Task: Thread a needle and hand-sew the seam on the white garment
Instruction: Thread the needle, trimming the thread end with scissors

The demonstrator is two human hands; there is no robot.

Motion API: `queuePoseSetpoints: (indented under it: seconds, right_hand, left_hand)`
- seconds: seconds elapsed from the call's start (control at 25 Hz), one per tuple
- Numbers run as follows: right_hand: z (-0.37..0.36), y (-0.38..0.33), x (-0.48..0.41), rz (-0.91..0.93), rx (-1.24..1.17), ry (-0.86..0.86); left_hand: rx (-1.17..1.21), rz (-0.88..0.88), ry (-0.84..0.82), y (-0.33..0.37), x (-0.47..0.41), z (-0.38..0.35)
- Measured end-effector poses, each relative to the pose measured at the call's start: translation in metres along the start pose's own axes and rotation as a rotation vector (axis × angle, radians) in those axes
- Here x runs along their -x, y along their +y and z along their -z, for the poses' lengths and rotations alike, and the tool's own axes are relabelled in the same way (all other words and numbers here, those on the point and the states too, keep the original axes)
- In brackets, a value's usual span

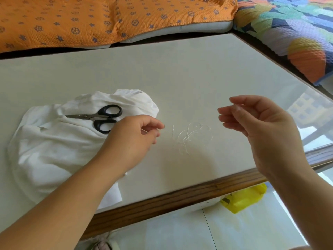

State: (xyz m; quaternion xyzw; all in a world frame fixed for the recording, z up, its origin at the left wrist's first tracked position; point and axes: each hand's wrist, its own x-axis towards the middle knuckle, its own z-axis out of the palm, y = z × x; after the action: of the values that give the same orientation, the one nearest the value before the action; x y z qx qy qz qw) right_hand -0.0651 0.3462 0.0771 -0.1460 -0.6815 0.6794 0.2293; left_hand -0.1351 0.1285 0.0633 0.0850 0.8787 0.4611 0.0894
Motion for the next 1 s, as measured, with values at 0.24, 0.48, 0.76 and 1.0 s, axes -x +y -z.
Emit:
queuePoseSetpoints:
  seconds: [0.24, 0.48, 0.76, 1.0]
  right_hand:
    - [0.011, -0.009, -0.005, 0.142, -0.094, 0.03]
    - [0.015, -0.013, -0.013, 0.256, -0.043, 0.102]
    - [0.044, -0.011, -0.049, 0.328, -0.072, 0.272]
    - [0.024, -0.015, -0.032, 0.374, 0.029, 0.157]
  left_hand:
    - [0.101, 0.023, 0.017, -0.007, -0.006, 0.018]
    - [-0.066, -0.049, -0.06, -0.014, -0.009, 0.014]
    - [-0.167, -0.084, -0.099, -0.021, -0.013, 0.015]
    - [-0.207, -0.106, -0.118, -0.027, -0.02, 0.026]
